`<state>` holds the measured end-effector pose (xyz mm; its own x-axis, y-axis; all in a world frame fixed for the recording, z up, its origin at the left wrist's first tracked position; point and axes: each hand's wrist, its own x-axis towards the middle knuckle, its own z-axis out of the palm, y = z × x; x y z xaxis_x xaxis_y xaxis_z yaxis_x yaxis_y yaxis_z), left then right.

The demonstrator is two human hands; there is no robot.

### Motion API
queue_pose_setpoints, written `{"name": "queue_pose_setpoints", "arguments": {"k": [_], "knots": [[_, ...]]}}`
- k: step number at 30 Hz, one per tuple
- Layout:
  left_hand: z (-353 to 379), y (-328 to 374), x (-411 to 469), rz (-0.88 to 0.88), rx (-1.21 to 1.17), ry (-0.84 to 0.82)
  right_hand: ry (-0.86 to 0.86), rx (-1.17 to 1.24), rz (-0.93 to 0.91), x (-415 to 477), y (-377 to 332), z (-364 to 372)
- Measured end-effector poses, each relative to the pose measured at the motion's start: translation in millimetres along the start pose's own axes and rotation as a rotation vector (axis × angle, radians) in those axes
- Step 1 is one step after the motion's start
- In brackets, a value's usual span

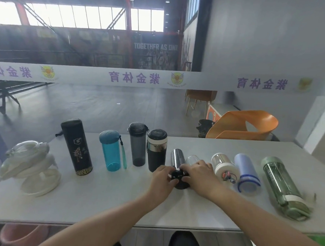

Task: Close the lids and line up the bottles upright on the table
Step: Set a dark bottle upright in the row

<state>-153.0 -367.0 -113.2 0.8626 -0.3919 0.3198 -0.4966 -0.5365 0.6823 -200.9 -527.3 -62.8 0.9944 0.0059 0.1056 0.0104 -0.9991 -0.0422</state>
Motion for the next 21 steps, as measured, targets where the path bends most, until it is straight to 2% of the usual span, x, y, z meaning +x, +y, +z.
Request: {"name": "queue_pose_setpoints", "arguments": {"k": [5,10,16,21], "knots": [[-36,28,13,0.015,-0.035,0.085,0.042,0.440,0.084,8,3,-36],[-68,53,36,-0.019,-0.060,0.084,0.007,0.683,0.172,24,3,-72],[-95,75,67,-0.001,0.099,0.077,-0.058,0.821,0.298,45,-3,-100],[-98,71,80,0.030,0.247,0.056,-0.125,0.829,0.344,59,-10,-94]]}}
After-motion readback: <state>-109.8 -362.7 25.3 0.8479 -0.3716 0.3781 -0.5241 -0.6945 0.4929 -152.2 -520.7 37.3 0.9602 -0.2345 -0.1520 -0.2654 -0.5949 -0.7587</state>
